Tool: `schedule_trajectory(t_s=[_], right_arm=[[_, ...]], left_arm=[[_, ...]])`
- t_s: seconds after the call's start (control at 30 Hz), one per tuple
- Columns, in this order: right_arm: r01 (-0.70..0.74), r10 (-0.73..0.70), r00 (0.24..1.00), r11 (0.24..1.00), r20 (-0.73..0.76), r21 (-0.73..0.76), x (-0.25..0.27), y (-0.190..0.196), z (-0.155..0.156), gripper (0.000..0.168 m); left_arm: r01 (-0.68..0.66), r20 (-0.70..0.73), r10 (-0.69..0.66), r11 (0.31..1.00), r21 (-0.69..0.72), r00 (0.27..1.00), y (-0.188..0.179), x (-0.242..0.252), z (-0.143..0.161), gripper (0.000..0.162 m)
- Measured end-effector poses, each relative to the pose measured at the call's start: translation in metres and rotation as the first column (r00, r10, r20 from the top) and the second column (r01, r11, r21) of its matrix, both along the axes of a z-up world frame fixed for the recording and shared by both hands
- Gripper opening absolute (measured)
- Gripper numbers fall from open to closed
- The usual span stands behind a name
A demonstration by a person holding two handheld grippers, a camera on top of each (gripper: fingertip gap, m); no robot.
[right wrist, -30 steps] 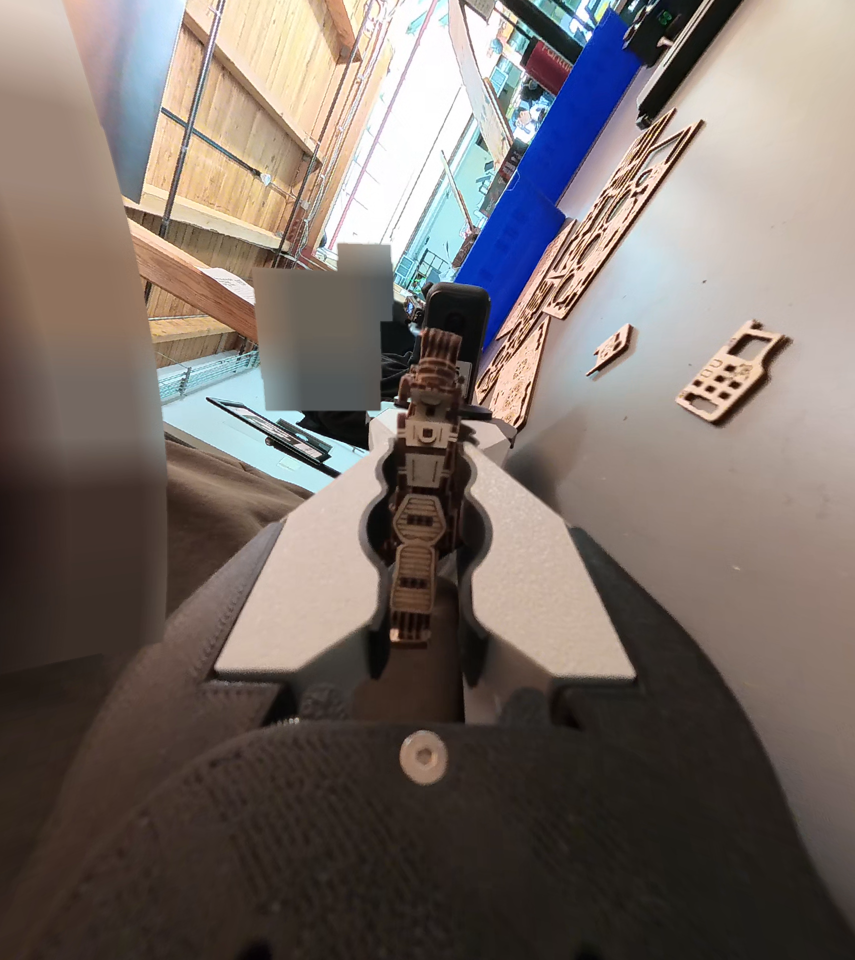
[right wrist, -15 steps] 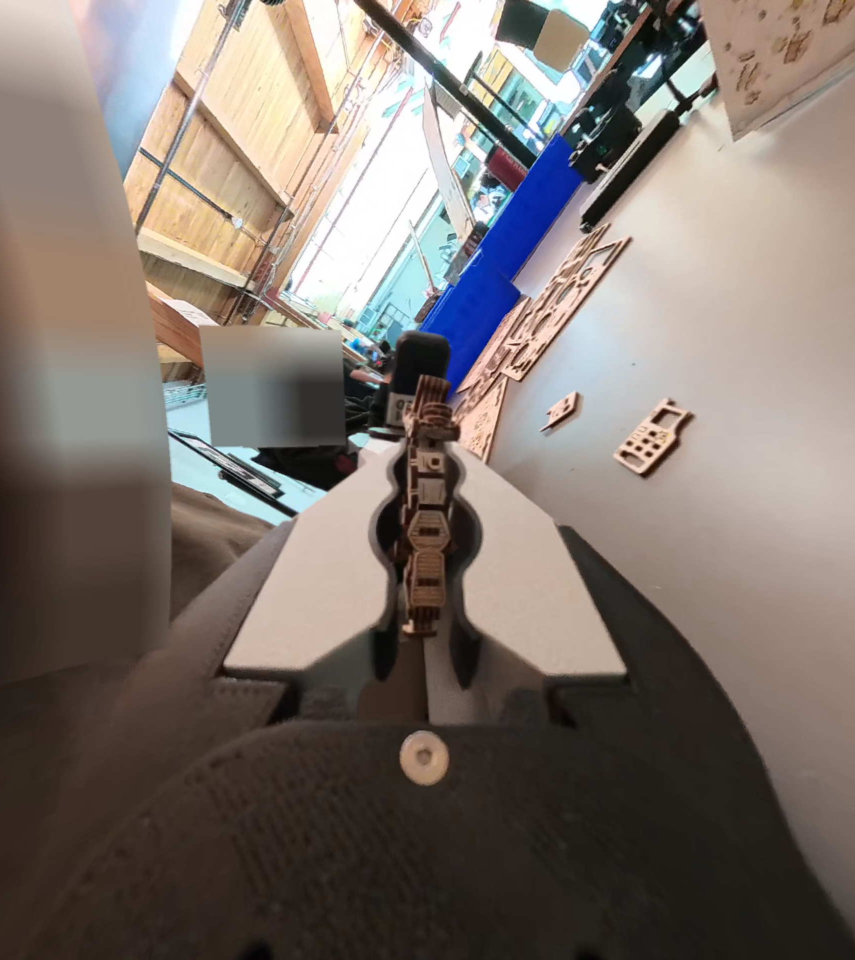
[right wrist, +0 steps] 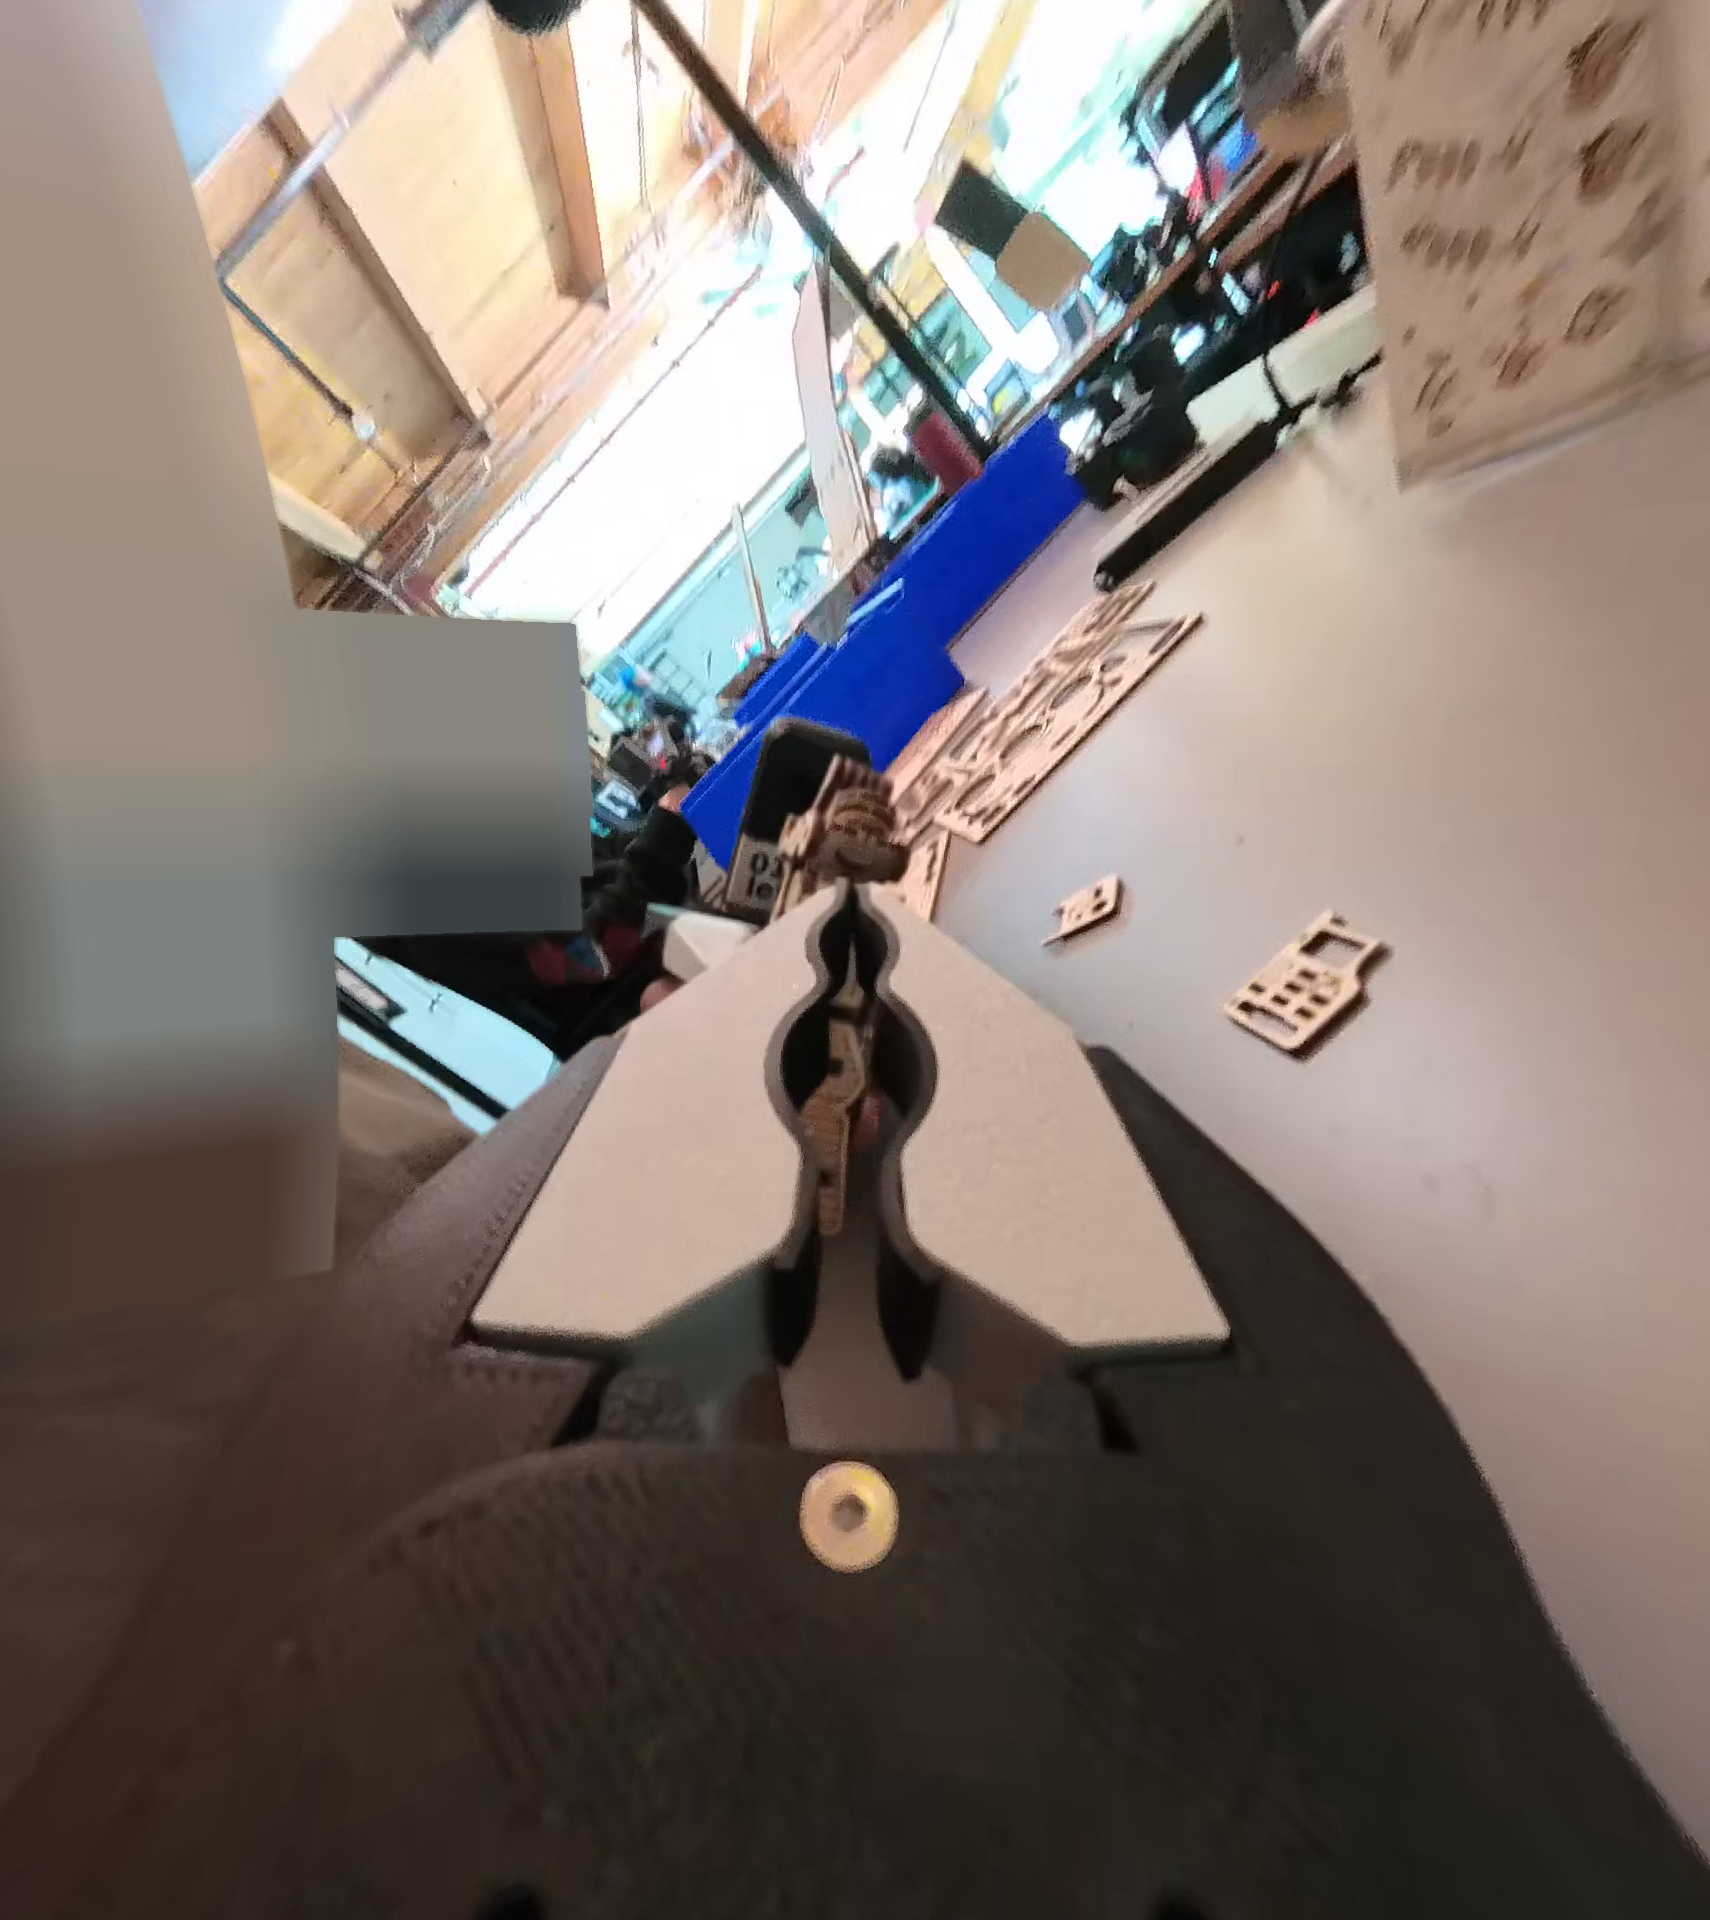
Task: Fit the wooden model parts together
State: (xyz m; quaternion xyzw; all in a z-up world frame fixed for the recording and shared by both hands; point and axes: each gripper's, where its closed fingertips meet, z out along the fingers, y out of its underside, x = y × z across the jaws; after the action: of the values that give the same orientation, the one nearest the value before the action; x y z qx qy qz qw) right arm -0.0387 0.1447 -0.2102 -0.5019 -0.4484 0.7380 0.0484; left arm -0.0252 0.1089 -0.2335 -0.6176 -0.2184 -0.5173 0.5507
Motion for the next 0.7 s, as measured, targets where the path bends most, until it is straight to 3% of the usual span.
schedule_trajectory(t_s=[0.13, 0.27, 0.43, 0.57, 0.7], right_arm=[[0.075, -0.079, 0.996, 0.992, -0.033, -0.099, 0.001, 0.025, 0.012, 0.000], [-0.032, 0.033, 0.999, 0.998, 0.010, -0.061, 0.002, -0.004, 0.002, 0.000], [0.041, -0.043, 0.999, 0.995, -0.019, -0.090, 0.001, 0.015, 0.010, 0.000], [-0.031, 0.031, 1.000, 0.998, -0.004, -0.060, 0.003, -0.003, 0.006, 0.000], [0.008, -0.009, 1.000, 0.997, -0.009, -0.077, 0.002, 0.007, 0.007, 0.000]], left_arm=[[0.010, -0.004, -0.010, 1.000, 0.015, 1.000, 0.000, 0.004, 0.002, 0.033], [0.012, 0.001, -0.012, 1.000, 0.023, 1.000, 0.001, 0.007, 0.003, 0.032], [0.002, 0.023, -0.003, 0.999, 0.036, 1.000, 0.001, 0.005, 0.006, 0.033], [-0.001, 0.037, -0.001, 0.999, 0.044, 0.999, 0.001, 0.006, 0.006, 0.032], [-0.009, 0.048, 0.007, 0.999, 0.049, 0.999, 0.001, 0.003, 0.008, 0.033]])
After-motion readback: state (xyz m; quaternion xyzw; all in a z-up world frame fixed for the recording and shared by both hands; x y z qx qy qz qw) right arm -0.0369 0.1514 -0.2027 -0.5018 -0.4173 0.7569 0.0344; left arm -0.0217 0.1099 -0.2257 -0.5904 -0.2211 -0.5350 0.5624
